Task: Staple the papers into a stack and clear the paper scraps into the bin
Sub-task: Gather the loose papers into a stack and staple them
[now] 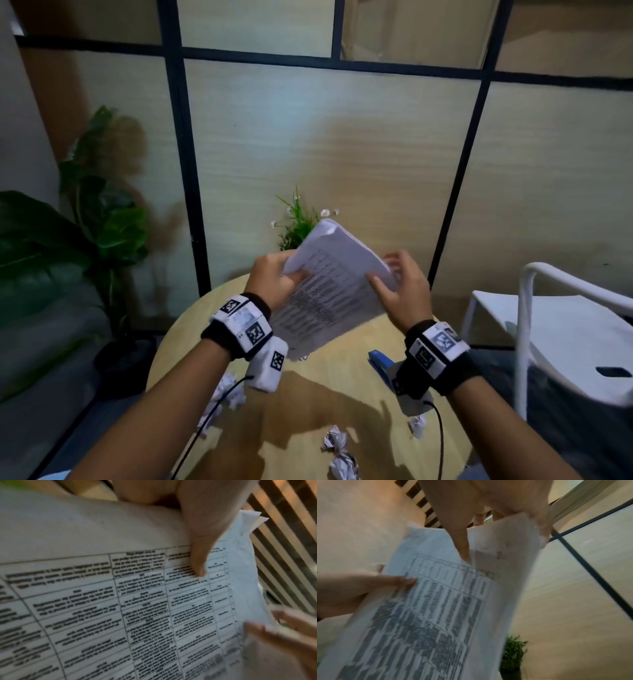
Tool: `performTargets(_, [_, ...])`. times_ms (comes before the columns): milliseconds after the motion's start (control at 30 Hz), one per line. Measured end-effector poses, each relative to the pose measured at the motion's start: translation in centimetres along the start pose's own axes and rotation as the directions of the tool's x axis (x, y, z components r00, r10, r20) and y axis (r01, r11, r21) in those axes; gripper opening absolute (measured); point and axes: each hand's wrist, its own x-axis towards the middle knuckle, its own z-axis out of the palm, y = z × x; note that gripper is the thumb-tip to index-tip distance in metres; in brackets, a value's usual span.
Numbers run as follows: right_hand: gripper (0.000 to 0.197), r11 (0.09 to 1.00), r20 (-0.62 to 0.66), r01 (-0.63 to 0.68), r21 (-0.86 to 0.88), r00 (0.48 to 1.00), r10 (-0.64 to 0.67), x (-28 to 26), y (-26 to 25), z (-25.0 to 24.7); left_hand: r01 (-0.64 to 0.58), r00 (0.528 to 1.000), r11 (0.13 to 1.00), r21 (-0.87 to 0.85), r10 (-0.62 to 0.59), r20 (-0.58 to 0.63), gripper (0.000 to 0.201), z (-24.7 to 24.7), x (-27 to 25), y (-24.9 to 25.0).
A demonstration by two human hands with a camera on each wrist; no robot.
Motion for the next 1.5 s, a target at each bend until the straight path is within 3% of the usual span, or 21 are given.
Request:
performTargets(67, [0.049,0.985,-0.049,-0.174,-0.003,0.984,0.174,0.5,1.1,-0.6,0.1,0.994,0.968,-0.231,-0.108,-0.022,0.013,-0.4,0.1,0.0])
performTargets(100, [0.059,0.952,-0.03,-0.292,0.094,0.955,0.296,0.6,1.2,-0.9,0.127,0.99,0.936,-0.329,-0.142,-0.023,0.011,-0.7,0.2,0.0])
performTargets(167, [0.07,0.764,0.151,-0.483,0.427,0.872,0.466,0.4,0.9,-1.0,0.133,0.989,0.882,-0.451,-0.149,0.0,0.015,-1.1,0.3,-0.1])
performTargets(200, [0.069,0.637,0.266,-0.535,0.555,0.84,0.473,0.2,0.8,-0.9,0.121,0.991,0.871,-0.476,-0.13,0.015,0.018,-1.1,0.3,-0.2])
performTargets(233, [0.067,0.567,0.331,-0.547,0.616,0.833,0.444,0.1,0.7,-0.6,0.115,0.993,0.87,-0.48,-0.119,0.021,0.023,-1.0,0.2,-0.2])
performTargets(267, [0.061,0.555,0.341,-0.532,0.64,0.844,0.415,0.0,0.6,-0.1,0.111,0.992,0.872,-0.477,-0.122,0.008,0.027,-0.7,0.1,-0.3])
performTargets(400, [0.027,0.729,0.167,-0.429,0.533,0.899,0.406,0.1,-0.5,1.6,0.134,0.974,0.939,-0.317,-0.183,-0.13,0.025,0.7,0.1,-1.4])
performTargets(600, [0.023,0.777,0.129,-0.402,0.485,0.911,0.391,-2.1,0.1,3.3,0.187,0.948,0.945,-0.268,-0.245,-0.203,0.023,2.7,-1.7,-4.0])
performTargets(733, [0.027,0.773,0.223,-0.537,0.337,0.844,0.488,-5.5,2.8,5.0,0.391,0.913,0.887,-0.247,-0.408,-0.02,0.022,4.7,-4.3,-7.3])
performTargets(833, [0.027,0.753,0.23,-0.583,0.306,0.813,0.535,-6.1,3.5,5.2,0.443,0.895,0.869,-0.22,-0.442,0.059,0.017,5.2,-4.5,-8.3])
performTargets(1000, [0.027,0.746,0.188,-0.543,0.385,0.838,0.513,-4.7,3.3,4.8,0.402,0.907,0.845,-0.353,-0.419,0.029,0.021,4.5,-3.0,-7.2])
performTargets(1167, [0.026,0.736,0.178,-0.563,0.374,0.823,0.539,-6.3,3.7,4.7,0.384,0.919,0.837,-0.391,-0.388,0.072,0.017,4.5,-4.1,-7.7])
performTargets(1333, [0.028,0.731,0.154,-0.523,0.438,0.845,0.512,-4.8,2.9,4.1,0.199,0.977,0.903,-0.381,-0.212,0.009,0.011,3.3,-1.9,-4.9])
performTargets(1500, [0.025,0.731,0.152,-0.478,0.487,0.87,0.468,-2.8,2.5,3.2,0.07,0.99,0.958,-0.278,-0.101,-0.096,0.003,1.8,0.0,-3.5])
